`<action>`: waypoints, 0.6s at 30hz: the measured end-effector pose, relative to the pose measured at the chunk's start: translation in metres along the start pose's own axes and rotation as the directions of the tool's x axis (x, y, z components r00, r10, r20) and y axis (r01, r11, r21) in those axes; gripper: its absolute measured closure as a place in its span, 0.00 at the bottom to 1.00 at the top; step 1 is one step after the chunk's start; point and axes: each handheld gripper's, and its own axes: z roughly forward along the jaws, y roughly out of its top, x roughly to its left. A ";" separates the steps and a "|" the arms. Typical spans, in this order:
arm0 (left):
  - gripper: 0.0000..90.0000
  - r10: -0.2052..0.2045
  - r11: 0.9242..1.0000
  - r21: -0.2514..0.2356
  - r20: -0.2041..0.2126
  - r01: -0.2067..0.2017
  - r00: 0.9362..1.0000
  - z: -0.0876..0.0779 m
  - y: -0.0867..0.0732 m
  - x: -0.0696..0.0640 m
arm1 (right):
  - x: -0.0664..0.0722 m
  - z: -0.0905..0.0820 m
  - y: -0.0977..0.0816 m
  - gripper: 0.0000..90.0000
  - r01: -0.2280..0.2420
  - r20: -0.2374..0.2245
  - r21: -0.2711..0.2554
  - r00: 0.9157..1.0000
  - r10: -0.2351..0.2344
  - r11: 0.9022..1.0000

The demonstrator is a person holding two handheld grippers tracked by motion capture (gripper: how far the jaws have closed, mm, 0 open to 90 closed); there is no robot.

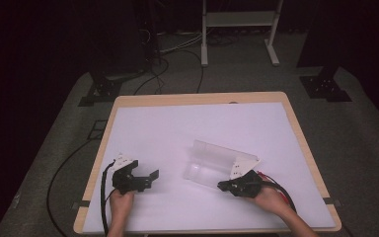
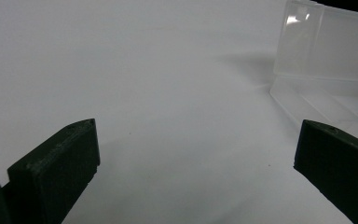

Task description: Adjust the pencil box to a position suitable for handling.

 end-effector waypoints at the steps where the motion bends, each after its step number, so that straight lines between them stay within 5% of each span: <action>1: 0.00 0.002 1.000 0.001 0.000 -0.002 1.000 0.000 0.000 0.000 | 0.000 0.002 -0.001 0.95 -0.007 -0.006 0.003 1.000 0.007 1.000; 9: 0.00 0.000 1.000 0.001 0.000 0.000 1.000 0.000 0.000 0.000 | -0.001 0.005 -0.003 0.93 -0.030 -0.025 0.024 0.999 0.030 0.999; 18: 0.00 0.002 1.000 0.002 0.000 -0.002 1.000 0.000 0.000 0.000 | -0.004 -0.007 -0.003 0.72 -0.072 -0.029 -0.022 0.997 0.071 0.997</action>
